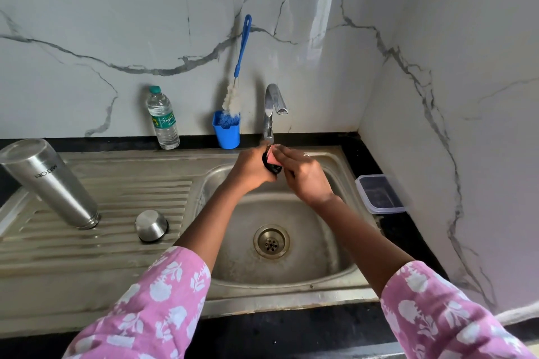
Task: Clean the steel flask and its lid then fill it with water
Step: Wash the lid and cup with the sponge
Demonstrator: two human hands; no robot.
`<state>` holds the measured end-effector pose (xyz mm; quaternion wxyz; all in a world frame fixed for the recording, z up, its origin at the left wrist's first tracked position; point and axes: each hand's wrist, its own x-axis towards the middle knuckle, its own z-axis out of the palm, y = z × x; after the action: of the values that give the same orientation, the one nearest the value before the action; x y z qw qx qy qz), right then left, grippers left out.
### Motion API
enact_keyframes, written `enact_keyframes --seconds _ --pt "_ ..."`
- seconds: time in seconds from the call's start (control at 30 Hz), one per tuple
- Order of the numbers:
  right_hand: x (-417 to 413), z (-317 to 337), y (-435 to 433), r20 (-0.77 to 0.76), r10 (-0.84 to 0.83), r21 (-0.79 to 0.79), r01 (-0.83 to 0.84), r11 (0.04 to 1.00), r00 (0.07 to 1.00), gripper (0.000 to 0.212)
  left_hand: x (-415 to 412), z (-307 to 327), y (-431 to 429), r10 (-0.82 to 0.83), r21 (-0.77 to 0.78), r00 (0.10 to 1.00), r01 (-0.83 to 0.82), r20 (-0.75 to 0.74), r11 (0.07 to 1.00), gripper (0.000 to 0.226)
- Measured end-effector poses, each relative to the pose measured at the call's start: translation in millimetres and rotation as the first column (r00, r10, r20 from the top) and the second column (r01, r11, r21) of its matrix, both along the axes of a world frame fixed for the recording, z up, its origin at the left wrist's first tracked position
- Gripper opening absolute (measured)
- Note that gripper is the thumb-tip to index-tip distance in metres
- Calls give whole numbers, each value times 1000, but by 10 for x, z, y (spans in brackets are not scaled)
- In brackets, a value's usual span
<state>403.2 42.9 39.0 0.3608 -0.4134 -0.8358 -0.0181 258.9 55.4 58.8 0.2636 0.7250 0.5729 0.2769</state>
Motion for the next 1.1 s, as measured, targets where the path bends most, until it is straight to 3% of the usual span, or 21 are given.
enact_keyframes --seconds 0.1,0.3,0.47,0.57,0.73,0.87,0.93,1.03,1.1 --pt "46 -65 -23 120 70 98 -82 992 990 38 -48 -31 -3 -10 3 1000 10 -3 1000 69" --pt "7 21 38 73 -45 83 39 996 996 48 1 -65 -48 22 44 1000 -22 -4 999 56" --pt "-97 138 40 -1 -73 -52 73 996 997 39 21 -77 -52 -9 82 998 15 -67 997 73" --pt "-105 76 12 16 -58 -27 59 998 998 44 -38 -78 -42 -11 71 998 16 -60 997 85" --pt "-32 -57 -108 -21 13 80 -11 997 1000 43 -62 -86 -54 46 -78 998 -42 47 996 55" --pt "44 -134 -102 31 77 137 -81 987 997 37 -59 -173 -117 138 -279 909 -25 393 960 38" --pt "50 -140 -101 0 75 128 -74 989 997 36 -54 -200 -143 143 -307 864 14 482 952 36" --pt "-3 -65 -81 -114 21 53 -15 998 993 38 -33 -200 -154 139 -280 830 22 540 960 34" --pt "-82 39 -108 -218 -59 -132 31 991 974 44 -27 -214 -143 148 -250 840 -15 522 968 39"
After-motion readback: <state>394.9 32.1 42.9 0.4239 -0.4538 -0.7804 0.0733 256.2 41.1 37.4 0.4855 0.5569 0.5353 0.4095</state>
